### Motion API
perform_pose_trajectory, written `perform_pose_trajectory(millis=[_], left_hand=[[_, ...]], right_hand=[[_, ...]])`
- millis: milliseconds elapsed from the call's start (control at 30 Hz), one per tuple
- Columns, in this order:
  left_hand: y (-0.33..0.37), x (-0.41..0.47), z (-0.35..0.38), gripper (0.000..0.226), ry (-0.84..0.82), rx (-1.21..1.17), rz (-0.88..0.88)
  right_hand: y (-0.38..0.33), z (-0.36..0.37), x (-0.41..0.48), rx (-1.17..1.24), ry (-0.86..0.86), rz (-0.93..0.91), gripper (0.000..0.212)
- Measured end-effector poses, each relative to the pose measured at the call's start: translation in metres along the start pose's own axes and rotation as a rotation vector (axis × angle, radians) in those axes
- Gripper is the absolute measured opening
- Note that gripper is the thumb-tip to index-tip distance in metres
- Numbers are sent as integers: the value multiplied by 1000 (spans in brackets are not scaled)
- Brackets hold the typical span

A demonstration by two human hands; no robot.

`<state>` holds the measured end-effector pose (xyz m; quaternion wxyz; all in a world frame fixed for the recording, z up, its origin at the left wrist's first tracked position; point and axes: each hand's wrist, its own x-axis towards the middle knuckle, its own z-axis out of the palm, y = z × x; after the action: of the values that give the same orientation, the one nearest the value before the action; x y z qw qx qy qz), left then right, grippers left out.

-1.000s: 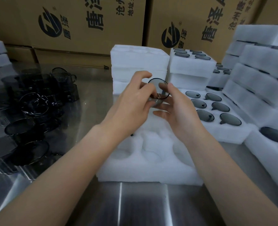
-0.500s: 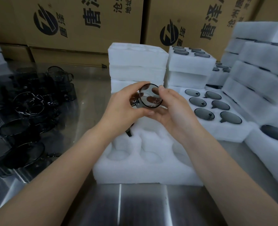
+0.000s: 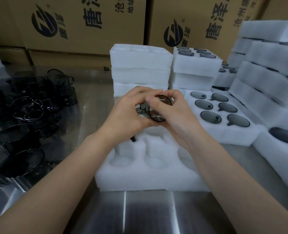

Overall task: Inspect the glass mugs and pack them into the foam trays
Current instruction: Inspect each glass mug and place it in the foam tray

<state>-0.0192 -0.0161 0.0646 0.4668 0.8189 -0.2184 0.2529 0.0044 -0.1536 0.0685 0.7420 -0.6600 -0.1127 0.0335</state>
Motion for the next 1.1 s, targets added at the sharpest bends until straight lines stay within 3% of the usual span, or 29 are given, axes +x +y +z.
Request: perform_pose_trajectory(millis=[100, 200, 467, 700, 933, 1100], left_hand=[[-4, 0, 0, 74, 18, -37, -29], [-8, 1, -1, 71, 64, -71, -46], [-13, 1, -7, 60, 125, -290, -166], [-16, 2, -11, 72, 94, -373, -174], [-12, 0, -10, 70, 22, -224, -99], [-9, -2, -5, 71, 21, 17, -50]], right_hand=[[3, 1, 1, -60, -16, -47, 65], [3, 0, 1, -93, -19, -99, 66], [0, -5, 0, 83, -159, -135, 39], [-2, -7, 1, 189, -217, -125, 20], [-6, -7, -1, 205, -29, -68, 16], [-8, -4, -6, 92, 68, -83, 22]])
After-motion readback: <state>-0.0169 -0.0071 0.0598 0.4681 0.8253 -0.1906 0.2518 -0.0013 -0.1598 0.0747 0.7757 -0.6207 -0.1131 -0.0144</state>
